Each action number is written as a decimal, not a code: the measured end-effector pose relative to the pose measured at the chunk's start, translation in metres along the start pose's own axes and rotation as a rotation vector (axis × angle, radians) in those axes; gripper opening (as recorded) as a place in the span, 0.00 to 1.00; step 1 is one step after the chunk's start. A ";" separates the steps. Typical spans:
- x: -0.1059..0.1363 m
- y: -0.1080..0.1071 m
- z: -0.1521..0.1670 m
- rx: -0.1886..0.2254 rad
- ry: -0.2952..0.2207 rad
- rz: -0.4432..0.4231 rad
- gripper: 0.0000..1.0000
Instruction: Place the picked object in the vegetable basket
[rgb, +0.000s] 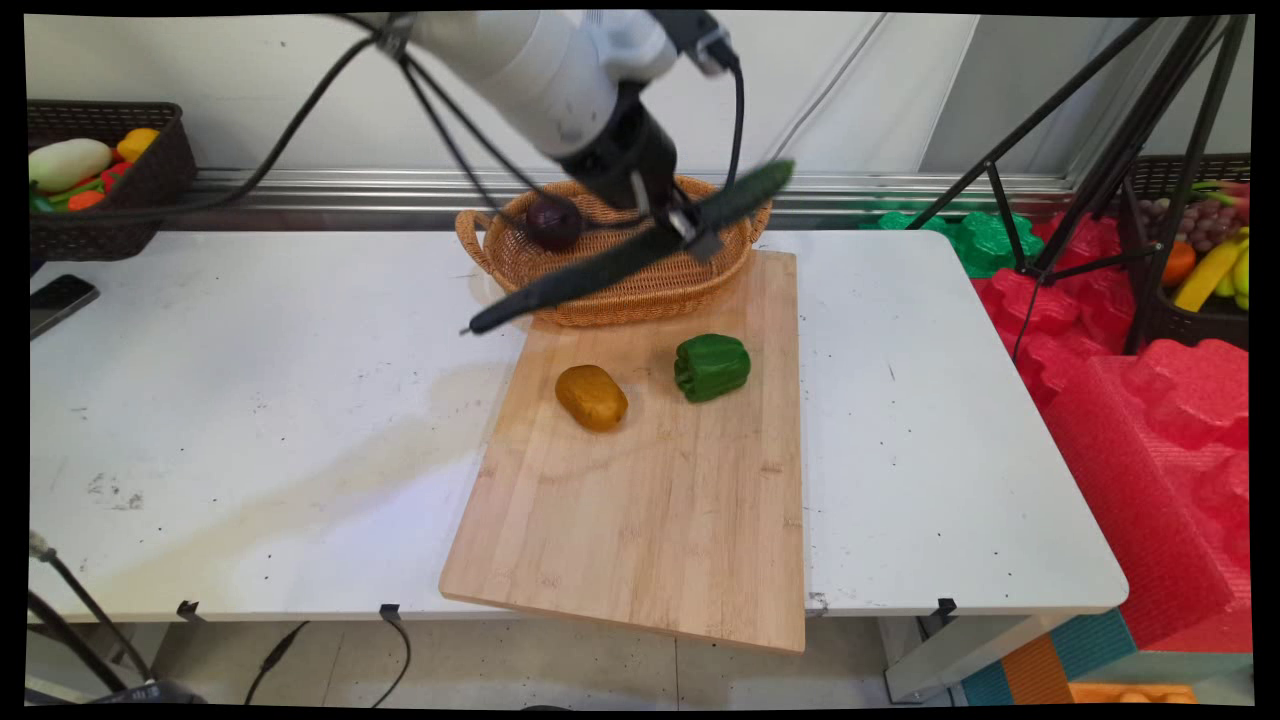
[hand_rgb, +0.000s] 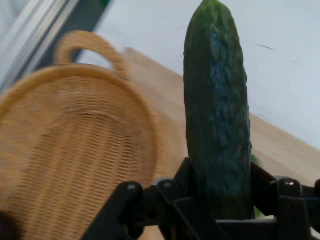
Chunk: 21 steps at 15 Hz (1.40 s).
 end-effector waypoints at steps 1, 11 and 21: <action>0.004 -0.008 0.001 0.024 -0.001 -0.016 0.00; 0.026 -0.100 0.043 0.244 -0.098 -0.186 0.00; 0.008 -0.151 0.111 0.288 -0.292 -0.212 0.00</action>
